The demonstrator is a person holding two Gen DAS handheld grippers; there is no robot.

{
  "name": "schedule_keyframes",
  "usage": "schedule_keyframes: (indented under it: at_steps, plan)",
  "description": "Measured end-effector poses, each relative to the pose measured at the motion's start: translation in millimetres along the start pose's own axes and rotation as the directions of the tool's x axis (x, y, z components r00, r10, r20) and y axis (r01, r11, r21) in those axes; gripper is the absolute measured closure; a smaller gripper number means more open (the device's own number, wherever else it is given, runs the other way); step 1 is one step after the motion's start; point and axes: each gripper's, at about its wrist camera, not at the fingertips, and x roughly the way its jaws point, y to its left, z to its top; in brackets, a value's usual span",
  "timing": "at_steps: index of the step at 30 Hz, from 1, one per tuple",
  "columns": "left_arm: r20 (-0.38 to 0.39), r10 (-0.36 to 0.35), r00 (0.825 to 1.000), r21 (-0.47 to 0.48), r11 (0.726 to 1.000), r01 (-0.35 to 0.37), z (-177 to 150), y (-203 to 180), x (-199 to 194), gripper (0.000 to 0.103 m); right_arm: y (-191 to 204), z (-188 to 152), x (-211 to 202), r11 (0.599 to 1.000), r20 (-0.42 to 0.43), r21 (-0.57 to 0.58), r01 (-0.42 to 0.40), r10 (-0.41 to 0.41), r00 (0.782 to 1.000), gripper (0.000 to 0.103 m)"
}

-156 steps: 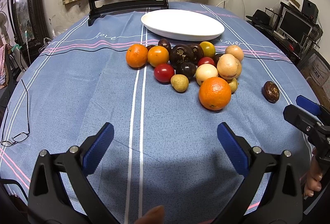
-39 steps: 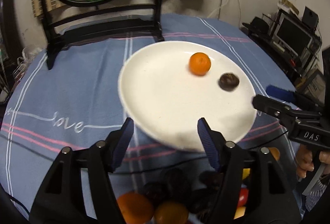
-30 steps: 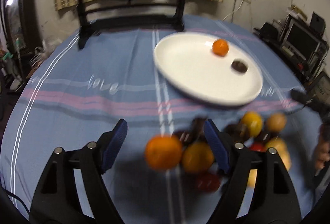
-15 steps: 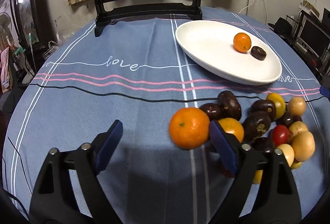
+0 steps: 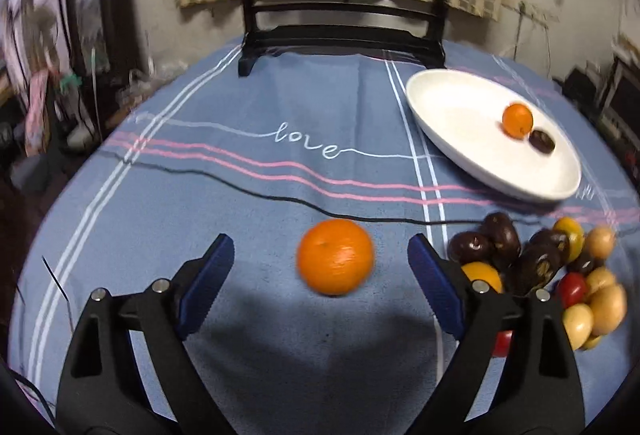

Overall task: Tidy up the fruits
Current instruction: 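Grasp a second orange from the fruit pile with the left tool, then carry the orange with the left tool while the right tool grasps a tan oval fruit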

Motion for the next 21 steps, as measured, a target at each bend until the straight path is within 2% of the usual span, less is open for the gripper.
schedule_keyframes:
  at_steps: [2,3,4,7,10,14,16,21]
  plan:
    - [-0.015,0.016,1.000,0.026,1.000,-0.015,-2,-5,6,0.015,0,0,0,1.000,-0.001,0.002,0.001,-0.001,1.000,0.010]
    - [-0.023,0.014,1.000,0.023,1.000,-0.013,-2,-4,7,0.020,0,0,0,1.000,-0.001,0.000,0.002,-0.002,1.000,0.010]
    - [-0.034,0.003,0.999,0.011,1.000,-0.003,-2,-1,9,0.027,0,0,0,1.000,-0.001,-0.001,0.003,-0.003,1.000,0.010]
    - [-0.049,-0.043,0.998,-0.007,0.999,0.042,-6,5,10,0.034,0,-1,1,1.000,-0.004,-0.001,-0.001,0.001,1.000,0.010]
    - [-0.045,-0.035,0.998,0.023,0.999,0.036,-9,-1,9,0.037,1,-1,1,1.000,-0.008,-0.006,0.001,-0.001,1.000,0.010]
    - [-0.081,-0.085,0.993,0.027,0.996,0.088,-10,-5,16,0.045,1,-2,3,1.000,-0.013,-0.009,0.004,-0.004,1.000,0.010]
    - [-0.090,-0.112,0.990,0.026,0.993,0.114,-11,-7,17,0.058,1,-2,4,1.000,-0.017,-0.012,0.006,-0.006,1.000,0.010]
    - [-0.085,-0.102,0.991,0.035,0.994,0.105,-12,-11,17,0.059,5,-6,9,0.999,-0.039,-0.037,0.013,-0.015,0.999,0.010]
